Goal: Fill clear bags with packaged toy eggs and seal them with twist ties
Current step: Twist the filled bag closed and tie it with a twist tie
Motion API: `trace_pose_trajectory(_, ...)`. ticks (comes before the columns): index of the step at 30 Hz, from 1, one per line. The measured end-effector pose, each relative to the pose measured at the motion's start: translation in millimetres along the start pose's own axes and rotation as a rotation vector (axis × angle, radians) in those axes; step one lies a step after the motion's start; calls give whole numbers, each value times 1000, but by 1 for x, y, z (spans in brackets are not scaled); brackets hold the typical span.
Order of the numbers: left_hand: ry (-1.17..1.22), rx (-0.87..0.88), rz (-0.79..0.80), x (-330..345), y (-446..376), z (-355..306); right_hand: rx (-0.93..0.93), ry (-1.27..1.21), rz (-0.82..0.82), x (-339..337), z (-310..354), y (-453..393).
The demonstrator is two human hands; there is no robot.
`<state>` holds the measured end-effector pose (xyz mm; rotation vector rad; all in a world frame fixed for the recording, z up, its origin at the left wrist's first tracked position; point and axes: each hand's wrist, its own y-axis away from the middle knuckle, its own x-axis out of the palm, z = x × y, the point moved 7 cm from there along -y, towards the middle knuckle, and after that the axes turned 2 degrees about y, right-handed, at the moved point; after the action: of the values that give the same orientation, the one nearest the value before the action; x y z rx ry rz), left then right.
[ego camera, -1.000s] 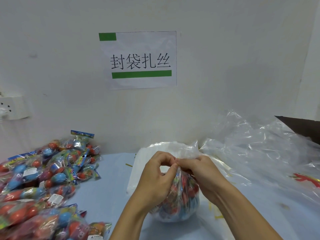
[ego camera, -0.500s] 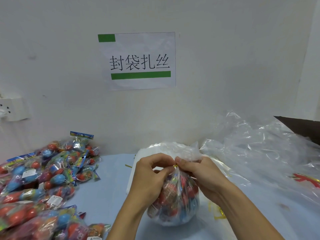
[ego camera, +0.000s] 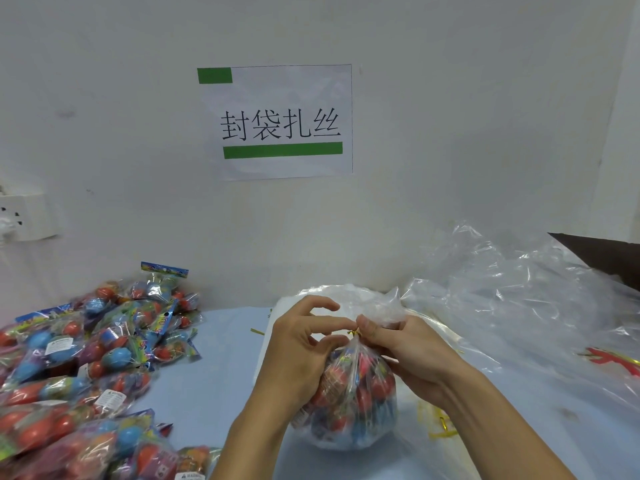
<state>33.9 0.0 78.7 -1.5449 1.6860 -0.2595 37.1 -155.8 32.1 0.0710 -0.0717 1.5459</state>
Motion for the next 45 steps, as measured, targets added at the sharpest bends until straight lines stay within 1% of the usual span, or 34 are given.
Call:
trace_pose_trajectory(4, -89, 36, 13, 1, -1, -4, 5, 24, 11, 0, -1, -1)
trace_pose_trajectory(11, -175, 109, 42, 5, 0, -7, -4, 56, 12, 0, 1, 0)
trace_pose_trajectory(16, -266, 138, 121, 11, 0, -9, -66, 167, -70, -1, 4, 0)
trace_pose_trajectory(21, -289, 80, 149, 15, 0, -6, -186, 266, -210, -1, 14, 4)
trace_pose_trajectory(24, -152, -27, 132, 17, 1, 1, -310, 328, -277, -1, 25, 7)
trace_pose_trajectory(27, 28, -241, 94, 19, 2, 15, -408, 371, -348, -2, 33, 10)
trace_pose_trajectory(29, 143, -383, 116, 23, 5, 22, -456, 366, -357, -1, 36, 12)
trace_pose_trajectory(31, 271, -465, 170, 30, 7, 27, -490, 365, -339, 2, 38, 13)
trace_pose_trajectory(35, 413, -545, 227, 37, 11, 28, -543, 382, -312, 5, 41, 15)
trace_pose_trajectory(39, 521, -637, 234, 40, 14, 31, -551, 392, -306, 6, 41, 15)
trace_pose_trajectory(42, 543, -648, 252, 43, 15, 32, -548, 372, -300, 5, 42, 16)
trace_pose_trajectory(45, 514, -621, 222, 42, 15, 30, -540, 370, -287, 5, 40, 15)
